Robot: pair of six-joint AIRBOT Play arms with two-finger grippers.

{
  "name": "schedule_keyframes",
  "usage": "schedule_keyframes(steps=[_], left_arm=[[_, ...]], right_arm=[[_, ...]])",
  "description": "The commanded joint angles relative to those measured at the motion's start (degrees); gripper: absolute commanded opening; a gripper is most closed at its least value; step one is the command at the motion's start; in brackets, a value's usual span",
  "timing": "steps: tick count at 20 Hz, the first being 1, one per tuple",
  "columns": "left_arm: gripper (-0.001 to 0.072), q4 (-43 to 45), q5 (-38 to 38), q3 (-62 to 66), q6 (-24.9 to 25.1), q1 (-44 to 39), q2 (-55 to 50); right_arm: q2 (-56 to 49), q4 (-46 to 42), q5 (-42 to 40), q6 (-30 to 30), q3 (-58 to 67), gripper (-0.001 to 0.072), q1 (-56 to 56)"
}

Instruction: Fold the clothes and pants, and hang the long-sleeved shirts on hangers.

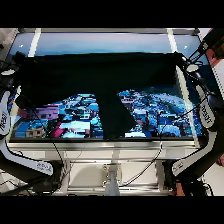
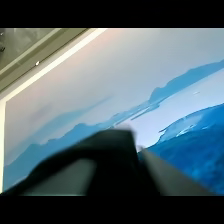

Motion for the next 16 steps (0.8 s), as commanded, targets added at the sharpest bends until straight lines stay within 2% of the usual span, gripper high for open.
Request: schedule_keyframes(steps=[1, 6, 12, 14, 16], left_arm=[[0.0695, 2.8, 0.6, 0.9, 0.0, -0.6, -0.8], [0.0698, 2.8, -2.8, 0.8, 0.1, -0.3, -0.4], [0.0699, 3.9, -14.7, 0.8, 0.0, 5.1, 2.3], [0.0699, 9.9, -20.3, 0.8, 0.0, 8.4, 5.5], [0.0698, 20.9, -26.5, 0.8, 0.0, 12.5, 10.0]], right_arm=[[0.0, -0.2, 0.9, -0.1, 0.0, 0.0701, 0.2], [1.1, -0.2, 3.3, -0.1, 0.0, 0.0692, 0.0], [4.1, -1.0, 8.7, -0.1, 0.0, 0.0692, -1.9], [5.3, -2.6, 12.9, -0.2, 0.0, 0.0691, -3.4], [6.7, -4.5, 18.0, -0.1, 0.0, 0.0691, -5.7]])
